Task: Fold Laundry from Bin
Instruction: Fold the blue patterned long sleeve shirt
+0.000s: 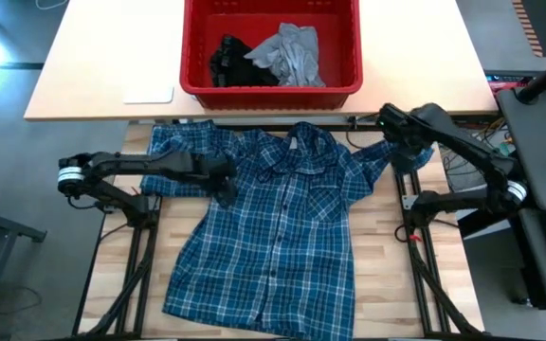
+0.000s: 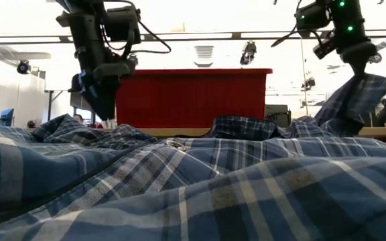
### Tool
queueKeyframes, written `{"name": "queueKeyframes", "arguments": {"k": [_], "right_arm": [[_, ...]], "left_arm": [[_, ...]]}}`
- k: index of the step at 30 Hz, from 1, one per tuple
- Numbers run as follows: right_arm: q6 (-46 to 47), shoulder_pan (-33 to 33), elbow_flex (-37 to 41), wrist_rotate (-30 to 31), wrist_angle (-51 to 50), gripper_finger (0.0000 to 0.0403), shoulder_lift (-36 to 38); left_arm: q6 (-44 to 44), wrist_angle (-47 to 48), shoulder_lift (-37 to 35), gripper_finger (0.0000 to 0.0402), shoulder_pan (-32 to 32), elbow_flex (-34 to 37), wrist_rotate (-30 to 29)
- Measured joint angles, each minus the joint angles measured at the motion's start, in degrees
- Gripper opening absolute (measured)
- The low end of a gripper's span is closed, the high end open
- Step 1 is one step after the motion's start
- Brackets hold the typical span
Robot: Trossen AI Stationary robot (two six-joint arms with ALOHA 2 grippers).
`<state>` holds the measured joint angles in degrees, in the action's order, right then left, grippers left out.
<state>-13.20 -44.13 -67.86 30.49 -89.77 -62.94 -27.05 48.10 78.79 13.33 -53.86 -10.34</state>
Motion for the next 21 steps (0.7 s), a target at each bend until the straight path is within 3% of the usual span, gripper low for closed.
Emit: {"name": "queueKeyframes", "arguments": {"k": [7,12,15,21], "right_arm": [[-5.0,0.1,11.0,-6.7,-0.3,0.0008,11.9],[-12.3,0.0,19.0,-2.1,-0.3,0.0009,21.8],[-15.2,-0.2,21.9,2.4,-0.4,0.0009,27.8],[-10.9,-0.2,22.0,7.6,-0.4,0.0009,39.2]], "left_arm": [[1.3,2.1,-3.8,0.0190,4.1,0.4,-1.0],[3.9,2.1,-5.5,0.0190,5.0,0.4,4.8],[4.3,3.0,-5.6,0.0190,5.0,-0.8,5.3],[4.3,5.1,-5.4,0.0190,5.0,-9.2,3.5]]}}
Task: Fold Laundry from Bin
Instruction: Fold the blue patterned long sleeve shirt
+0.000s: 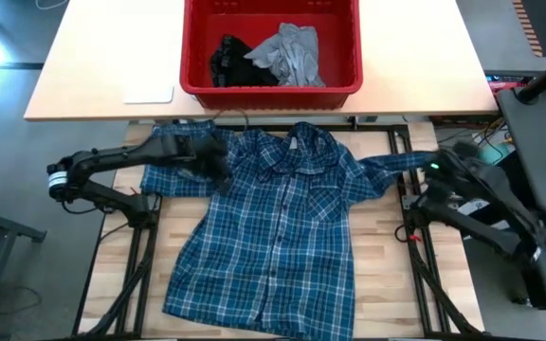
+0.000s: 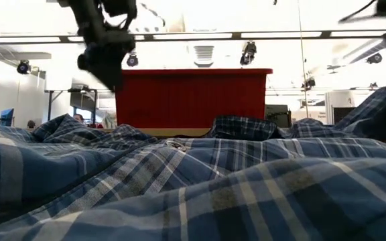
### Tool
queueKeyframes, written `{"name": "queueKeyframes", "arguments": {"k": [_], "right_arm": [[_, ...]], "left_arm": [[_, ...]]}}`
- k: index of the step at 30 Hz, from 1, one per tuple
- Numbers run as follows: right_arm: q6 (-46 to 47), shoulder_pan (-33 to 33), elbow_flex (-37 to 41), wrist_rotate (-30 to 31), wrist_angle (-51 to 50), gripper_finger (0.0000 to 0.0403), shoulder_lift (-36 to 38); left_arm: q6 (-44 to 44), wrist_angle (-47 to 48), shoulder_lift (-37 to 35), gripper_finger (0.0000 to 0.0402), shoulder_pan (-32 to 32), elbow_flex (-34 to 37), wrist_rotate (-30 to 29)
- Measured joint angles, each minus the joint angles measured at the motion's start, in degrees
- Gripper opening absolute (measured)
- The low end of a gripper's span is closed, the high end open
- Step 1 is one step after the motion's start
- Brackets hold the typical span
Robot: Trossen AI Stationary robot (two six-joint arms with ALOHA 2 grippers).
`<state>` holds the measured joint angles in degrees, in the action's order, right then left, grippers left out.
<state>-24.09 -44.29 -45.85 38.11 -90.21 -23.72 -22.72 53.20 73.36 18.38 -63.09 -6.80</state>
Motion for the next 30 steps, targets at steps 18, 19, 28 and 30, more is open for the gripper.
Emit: {"name": "queueKeyframes", "arguments": {"k": [18,19,28,30], "right_arm": [[23.5,-0.3,-5.1,2.8,0.0,0.0009,20.6],[21.4,-0.2,-5.9,2.7,0.3,0.0009,18.8],[11.2,0.0,-8.8,-8.0,-0.1,0.0030,7.3],[8.5,0.0,-7.4,-8.4,0.1,0.0054,5.3]], "left_arm": [[2.4,-2.0,0.4,0.0190,5.8,-16.4,-10.7],[2.6,-1.8,0.4,0.0190,6.2,-17.2,-10.7],[3.2,1.4,0.3,0.0190,9.7,-20.7,-10.4],[3.3,1.5,0.1,0.0197,10.2,-20.7,-10.0]]}}
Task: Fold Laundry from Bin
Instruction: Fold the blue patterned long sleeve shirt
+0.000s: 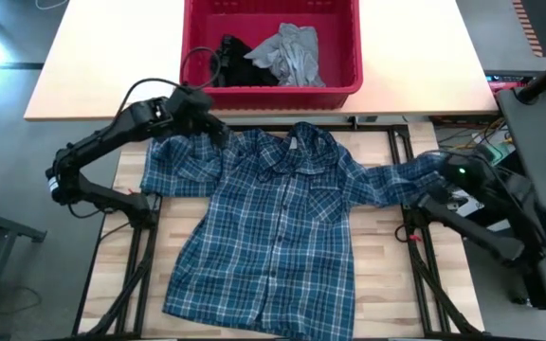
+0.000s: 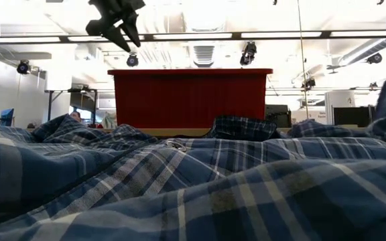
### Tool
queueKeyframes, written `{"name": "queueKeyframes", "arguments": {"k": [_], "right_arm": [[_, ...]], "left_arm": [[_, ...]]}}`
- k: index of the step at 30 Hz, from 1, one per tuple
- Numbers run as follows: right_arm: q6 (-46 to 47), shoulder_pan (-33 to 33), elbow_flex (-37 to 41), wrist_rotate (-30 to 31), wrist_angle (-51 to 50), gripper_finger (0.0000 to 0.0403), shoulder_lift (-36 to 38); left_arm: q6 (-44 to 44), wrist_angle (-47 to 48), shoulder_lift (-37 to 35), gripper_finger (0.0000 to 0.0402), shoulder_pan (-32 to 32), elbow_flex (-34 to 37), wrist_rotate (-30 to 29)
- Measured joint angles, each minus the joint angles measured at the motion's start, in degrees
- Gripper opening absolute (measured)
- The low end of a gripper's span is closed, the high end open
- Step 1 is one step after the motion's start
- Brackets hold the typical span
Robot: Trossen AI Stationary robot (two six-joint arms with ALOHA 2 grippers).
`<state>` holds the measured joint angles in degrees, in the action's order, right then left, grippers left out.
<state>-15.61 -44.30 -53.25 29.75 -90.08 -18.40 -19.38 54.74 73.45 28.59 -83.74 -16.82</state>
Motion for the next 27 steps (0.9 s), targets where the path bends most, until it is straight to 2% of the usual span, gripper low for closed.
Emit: {"name": "queueKeyframes", "arguments": {"k": [5,8,11,15,18,21,25,27], "right_arm": [[-1.8,0.0,-1.6,-2.7,0.4,0.0133,-11.2],[-2.3,0.0,-4.3,-4.0,0.2,0.0176,-18.1],[-5.1,0.1,-8.5,-13.0,0.1,0.0205,-23.9],[-2.4,0.2,-13.2,-30.0,2.5,0.0215,-30.8],[3.4,1.9,-13.8,-39.2,8.1,0.0212,-34.8],[12.1,5.3,-11.6,-44.1,16.0,0.0211,-38.3],[25.3,9.3,-6.5,-44.4,25.9,0.0224,-43.4],[29.0,9.9,-4.1,-43.0,29.4,0.0232,-45.9]], "left_arm": [[-0.1,1.9,0.0,0.0241,2.5,0.1,1.7],[3.2,2.1,-0.5,0.0275,2.6,0.1,1.8],[4.6,2.1,-1.5,0.0300,1.3,0.6,6.7],[6.2,1.8,-1.7,0.0310,-2.7,3.1,14.3],[6.0,-1.7,-1.7,0.0311,-6.8,7.3,14.9],[3.2,-8.4,-1.3,0.0311,-10.5,13.2,14.8],[-3.4,-16.0,-0.6,0.0311,-12.2,21.1,12.8],[-5.1,-18.2,-0.3,0.0311,-12.1,24.6,11.5]]}}
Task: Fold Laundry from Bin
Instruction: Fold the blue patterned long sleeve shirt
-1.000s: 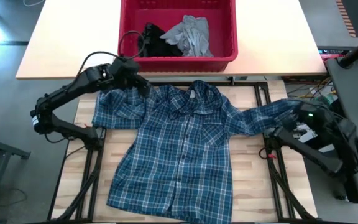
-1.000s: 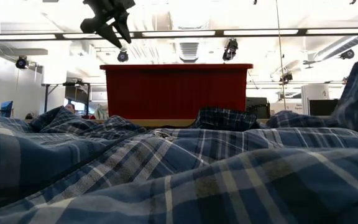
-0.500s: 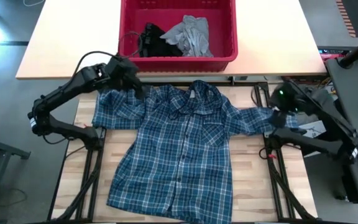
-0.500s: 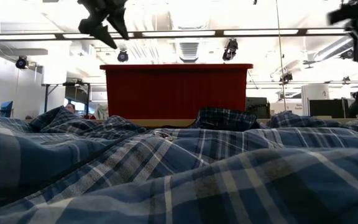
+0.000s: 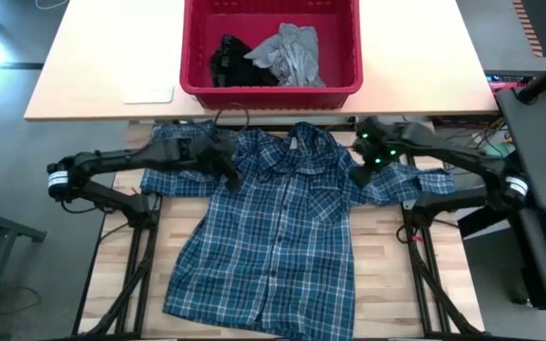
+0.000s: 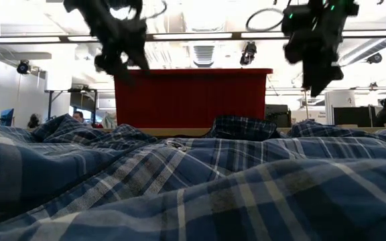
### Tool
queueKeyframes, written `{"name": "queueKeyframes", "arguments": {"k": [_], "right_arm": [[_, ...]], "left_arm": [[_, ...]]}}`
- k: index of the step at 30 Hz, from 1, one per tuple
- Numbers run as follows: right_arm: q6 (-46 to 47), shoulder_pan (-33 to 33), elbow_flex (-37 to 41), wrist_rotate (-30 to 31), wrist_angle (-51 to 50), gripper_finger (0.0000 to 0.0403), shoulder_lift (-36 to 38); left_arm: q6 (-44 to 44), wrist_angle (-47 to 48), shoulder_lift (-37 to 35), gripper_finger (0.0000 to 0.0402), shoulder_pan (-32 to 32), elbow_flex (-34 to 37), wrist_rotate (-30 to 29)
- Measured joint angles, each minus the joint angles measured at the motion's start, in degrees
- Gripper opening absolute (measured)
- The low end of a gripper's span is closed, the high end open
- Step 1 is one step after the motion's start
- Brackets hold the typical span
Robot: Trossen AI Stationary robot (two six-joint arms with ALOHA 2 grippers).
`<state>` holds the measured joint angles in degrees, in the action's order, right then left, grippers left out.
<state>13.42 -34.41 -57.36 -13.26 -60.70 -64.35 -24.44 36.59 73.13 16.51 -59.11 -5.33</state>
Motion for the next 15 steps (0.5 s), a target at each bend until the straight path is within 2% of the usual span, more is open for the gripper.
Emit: {"name": "queueKeyframes", "arguments": {"k": [3,8,12,15], "right_arm": [[1.0,-0.2,3.8,2.8,4.6,0.0244,-4.3],[2.1,-2.1,7.0,2.8,14.9,0.0249,-11.2],[2.4,-3.1,7.5,3.0,21.0,0.0226,-17.1],[3.6,-3.5,6.5,9.2,21.2,0.0187,-20.3]], "left_arm": [[-1.3,-3.1,0.2,0.0310,-0.4,4.2,-0.2],[-0.7,-8.9,1.2,0.0298,-1.0,9.5,-0.6],[-0.8,-11.3,2.6,0.0289,-0.9,11.8,-1.3],[-0.7,-11.2,3.7,0.0284,-0.9,12.4,-4.1]]}}
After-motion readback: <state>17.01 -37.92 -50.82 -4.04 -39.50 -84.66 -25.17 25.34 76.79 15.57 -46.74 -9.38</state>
